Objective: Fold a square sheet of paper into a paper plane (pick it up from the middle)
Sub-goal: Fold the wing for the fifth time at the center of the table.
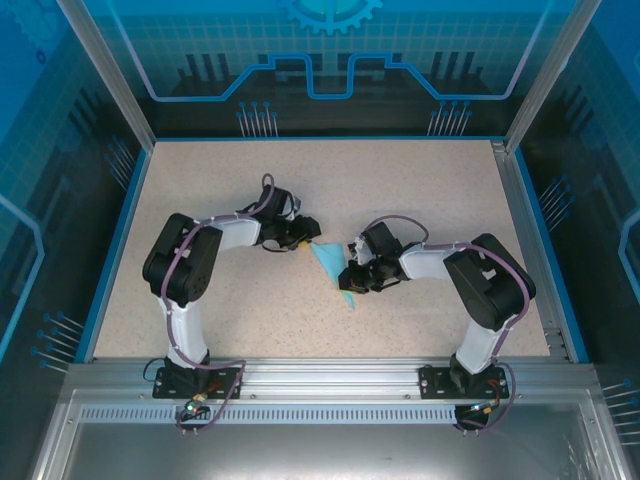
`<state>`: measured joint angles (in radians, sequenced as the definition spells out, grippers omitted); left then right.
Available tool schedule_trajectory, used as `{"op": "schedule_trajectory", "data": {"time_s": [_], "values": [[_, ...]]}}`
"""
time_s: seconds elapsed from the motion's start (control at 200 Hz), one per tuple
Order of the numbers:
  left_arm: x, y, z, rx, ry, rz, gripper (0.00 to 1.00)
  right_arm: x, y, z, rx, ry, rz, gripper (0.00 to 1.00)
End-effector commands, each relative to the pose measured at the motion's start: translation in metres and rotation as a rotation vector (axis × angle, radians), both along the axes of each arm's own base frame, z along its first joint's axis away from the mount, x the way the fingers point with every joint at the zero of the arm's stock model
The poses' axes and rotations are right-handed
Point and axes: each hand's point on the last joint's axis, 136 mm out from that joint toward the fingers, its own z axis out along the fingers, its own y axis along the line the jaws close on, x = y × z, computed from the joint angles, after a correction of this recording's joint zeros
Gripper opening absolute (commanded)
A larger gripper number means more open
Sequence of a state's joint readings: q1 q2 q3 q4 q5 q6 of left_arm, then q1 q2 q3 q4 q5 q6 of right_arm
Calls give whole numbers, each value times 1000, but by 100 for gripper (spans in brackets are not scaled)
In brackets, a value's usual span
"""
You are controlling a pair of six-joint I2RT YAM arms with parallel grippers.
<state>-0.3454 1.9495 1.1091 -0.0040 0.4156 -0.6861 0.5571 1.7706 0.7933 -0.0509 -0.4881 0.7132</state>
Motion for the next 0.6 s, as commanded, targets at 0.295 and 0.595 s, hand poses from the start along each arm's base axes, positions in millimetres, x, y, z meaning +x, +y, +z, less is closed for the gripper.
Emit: {"op": "schedule_trajectory", "data": {"time_s": [0.295, 0.595], "values": [[-33, -37, 66, -100, -99, -130, 37, -21, -27, -40, -158, 113, -26, 10], [-53, -63, 17, -108, 37, -157, 22, -15, -21, -32, -117, 79, -32, 9]]}}
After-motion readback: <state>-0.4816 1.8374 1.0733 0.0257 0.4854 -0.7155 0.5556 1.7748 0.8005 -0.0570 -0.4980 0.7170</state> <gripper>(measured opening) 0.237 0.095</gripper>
